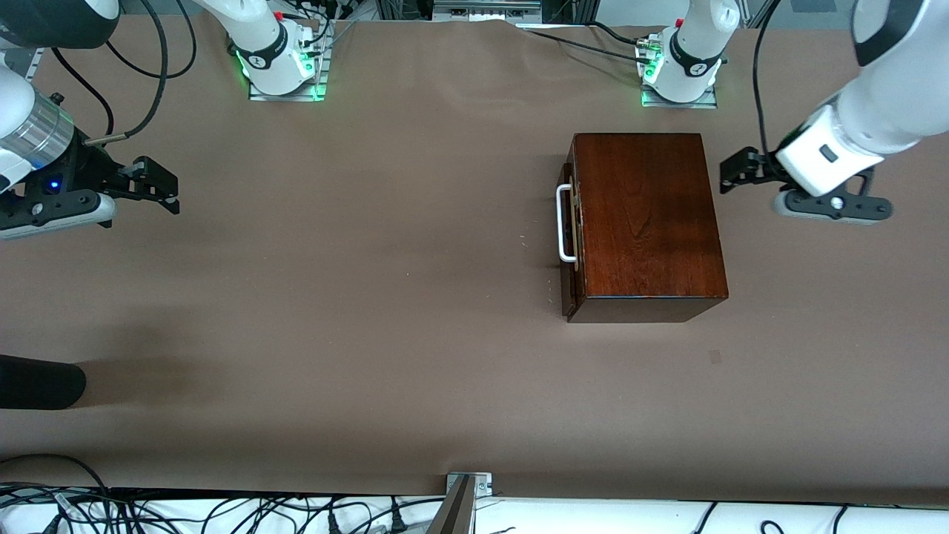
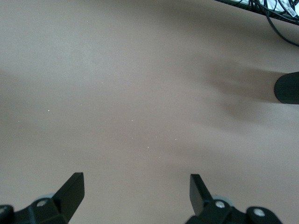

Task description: Open drawer, take yellow block, close drawer

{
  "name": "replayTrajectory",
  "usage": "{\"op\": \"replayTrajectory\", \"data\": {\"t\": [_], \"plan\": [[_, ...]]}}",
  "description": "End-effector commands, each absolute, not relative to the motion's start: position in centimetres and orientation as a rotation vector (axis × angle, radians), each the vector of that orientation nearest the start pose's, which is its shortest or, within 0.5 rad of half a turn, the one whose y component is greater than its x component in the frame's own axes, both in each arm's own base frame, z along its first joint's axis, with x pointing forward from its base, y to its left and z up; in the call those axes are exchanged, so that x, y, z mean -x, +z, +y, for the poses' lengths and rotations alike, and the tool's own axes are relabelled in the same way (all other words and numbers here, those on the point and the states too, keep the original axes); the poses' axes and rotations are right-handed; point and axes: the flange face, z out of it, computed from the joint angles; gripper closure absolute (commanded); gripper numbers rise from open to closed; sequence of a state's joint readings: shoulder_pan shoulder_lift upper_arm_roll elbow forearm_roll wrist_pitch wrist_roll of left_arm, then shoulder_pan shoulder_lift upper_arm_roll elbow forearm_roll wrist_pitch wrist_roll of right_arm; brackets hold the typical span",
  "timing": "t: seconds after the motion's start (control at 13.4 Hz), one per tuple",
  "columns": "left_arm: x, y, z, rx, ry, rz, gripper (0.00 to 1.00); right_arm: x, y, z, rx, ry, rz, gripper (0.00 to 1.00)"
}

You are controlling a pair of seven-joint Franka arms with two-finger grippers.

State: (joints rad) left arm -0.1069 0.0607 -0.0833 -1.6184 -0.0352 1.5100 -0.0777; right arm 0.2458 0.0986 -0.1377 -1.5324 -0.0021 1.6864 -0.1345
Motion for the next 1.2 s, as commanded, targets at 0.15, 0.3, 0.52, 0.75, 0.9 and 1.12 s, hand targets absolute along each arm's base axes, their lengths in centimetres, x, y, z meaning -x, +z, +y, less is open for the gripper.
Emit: {"op": "replayTrajectory", "data": {"t": [0.15,0.3,0.52,0.75,0.9,1.12], "plan": [[-53.9,54.4,-20.8,3.115,0.332,0.259,0.00,-59.2,60.4,6.6,3.121,-0.105,-0.381,0.00],[-54.2,51.9,-25.9,3.143,0.277,0.281,0.00,-59.2,60.3,6.6,3.121,-0.105,-0.381,0.00],[-53.8,48.1,-32.2,3.125,0.195,0.212,0.00,-59.2,60.3,6.6,3.121,-0.105,-0.381,0.00],[-53.0,43.8,-36.4,3.038,0.132,0.165,0.00,-59.2,60.3,6.6,3.121,-0.103,-0.381,0.00],[-52.6,42.0,-37.8,3.014,0.118,0.143,0.00,-59.2,60.3,6.6,3.121,-0.105,-0.381,0.00],[-52.2,39.8,-38.5,3.003,0.144,0.156,0.00,-59.1,60.4,6.8,3.120,-0.103,-0.385,0.00]]}}
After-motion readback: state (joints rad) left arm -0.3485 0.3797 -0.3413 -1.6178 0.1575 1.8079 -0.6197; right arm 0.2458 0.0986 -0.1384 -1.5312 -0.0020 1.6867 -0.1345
